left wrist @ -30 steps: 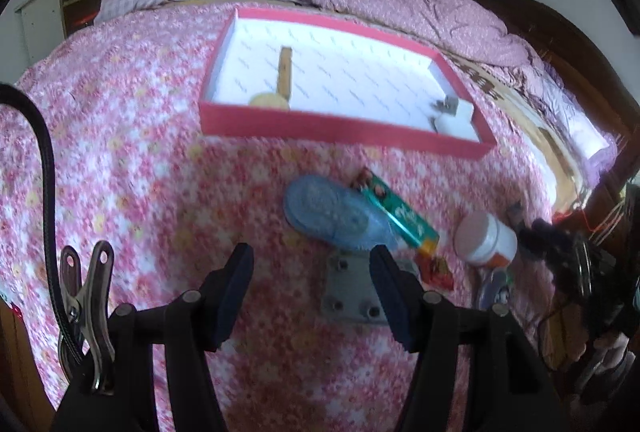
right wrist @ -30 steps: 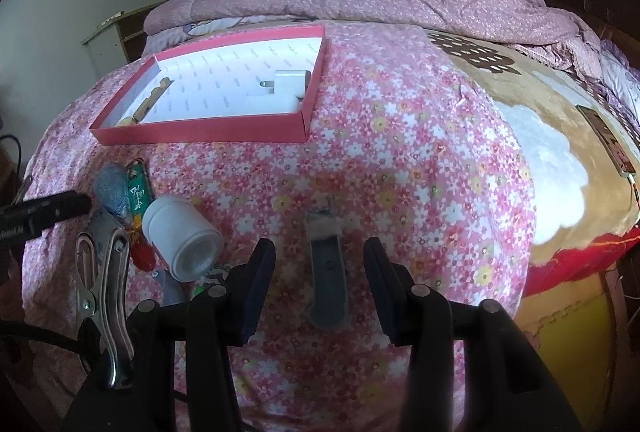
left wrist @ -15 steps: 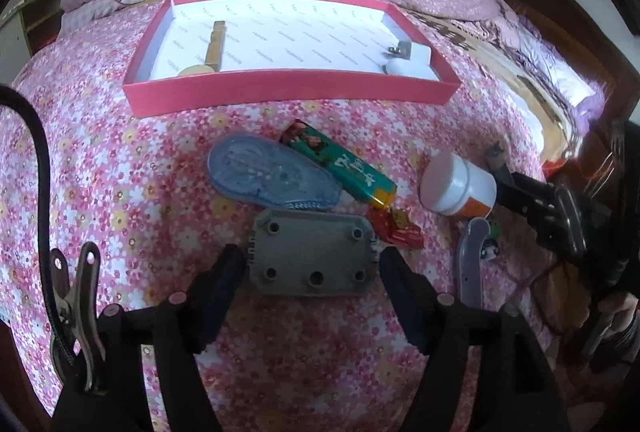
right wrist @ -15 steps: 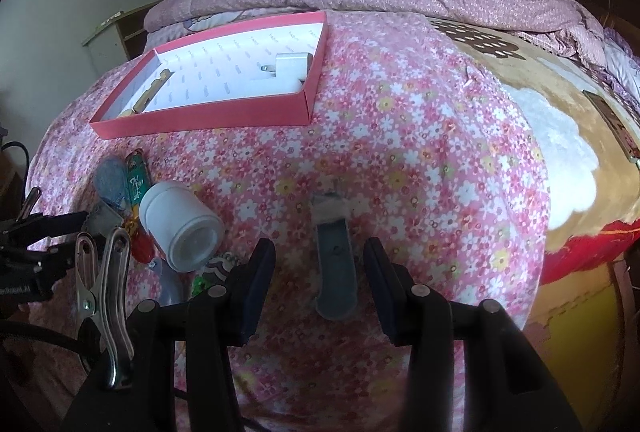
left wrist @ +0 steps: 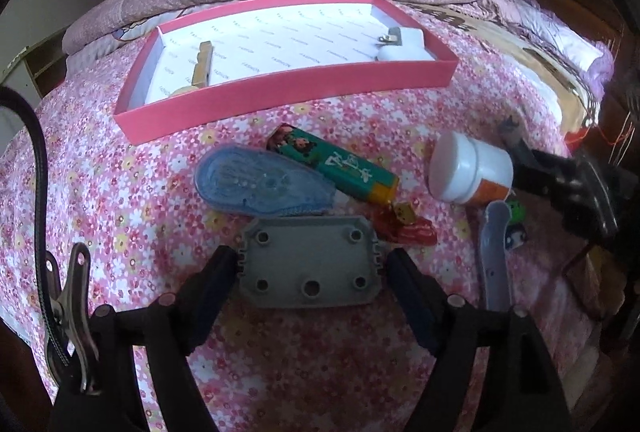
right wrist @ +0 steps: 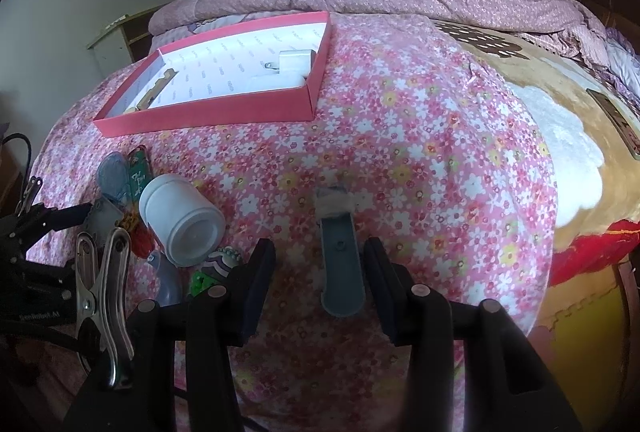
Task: Organize rigid objects
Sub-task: 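Grasp the grey plastic plate with the left gripper while the right grasps the handle, then carry the plate and handle over the tray and lower them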
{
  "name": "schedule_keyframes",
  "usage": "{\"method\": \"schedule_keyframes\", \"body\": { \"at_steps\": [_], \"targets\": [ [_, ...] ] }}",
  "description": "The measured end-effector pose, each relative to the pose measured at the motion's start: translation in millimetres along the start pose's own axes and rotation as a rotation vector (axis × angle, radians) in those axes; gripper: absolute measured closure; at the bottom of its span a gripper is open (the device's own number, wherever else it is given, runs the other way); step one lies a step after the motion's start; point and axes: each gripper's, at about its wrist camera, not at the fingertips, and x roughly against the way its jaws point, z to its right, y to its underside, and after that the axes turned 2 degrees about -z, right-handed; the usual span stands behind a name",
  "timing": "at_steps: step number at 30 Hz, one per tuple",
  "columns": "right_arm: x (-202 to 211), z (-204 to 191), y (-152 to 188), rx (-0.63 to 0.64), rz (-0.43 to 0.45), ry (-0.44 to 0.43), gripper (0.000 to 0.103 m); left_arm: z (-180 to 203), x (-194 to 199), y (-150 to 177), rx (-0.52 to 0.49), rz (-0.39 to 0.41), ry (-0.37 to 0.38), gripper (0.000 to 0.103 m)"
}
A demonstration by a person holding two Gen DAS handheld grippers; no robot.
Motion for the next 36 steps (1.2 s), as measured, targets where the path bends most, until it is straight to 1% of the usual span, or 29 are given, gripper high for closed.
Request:
{"method": "schedule_keyframes", "body": {
  "at_steps": [8,10,12,13,14,18,21,29,36],
  "targets": [
    [0,-5,3,0.023,0.02,0.024,0.056,3,0,0,0.001,-0.002,-0.014,0.021],
    [1,-7,4,0.028,0.029,0.021,0.064,2,1,1,0.006,0.002,-0.015,0.024],
    [1,-7,5,0.025,0.033,0.012,0.075,-1,2,1,0.017,0.009,-0.018,0.029],
    [1,-7,5,0.024,0.035,0.008,0.077,-3,3,2,0.024,0.011,-0.011,0.029],
    [1,-8,6,0.022,0.036,0.001,0.082,-5,4,2,0.03,0.013,-0.002,0.029],
    [2,-10,6,0.026,0.037,-0.006,0.082,-7,6,3,0.04,0.018,0.015,0.03],
    [4,-12,5,0.026,0.038,-0.028,0.082,-13,10,2,0.067,0.027,0.035,0.03],
    [5,-16,-1,0.027,0.024,-0.071,0.082,-31,22,-3,0.119,0.066,0.015,0.03],
    [5,-13,-17,0.028,0.007,-0.094,0.082,-45,26,-21,0.144,0.093,0.011,0.029]
  ]
}}
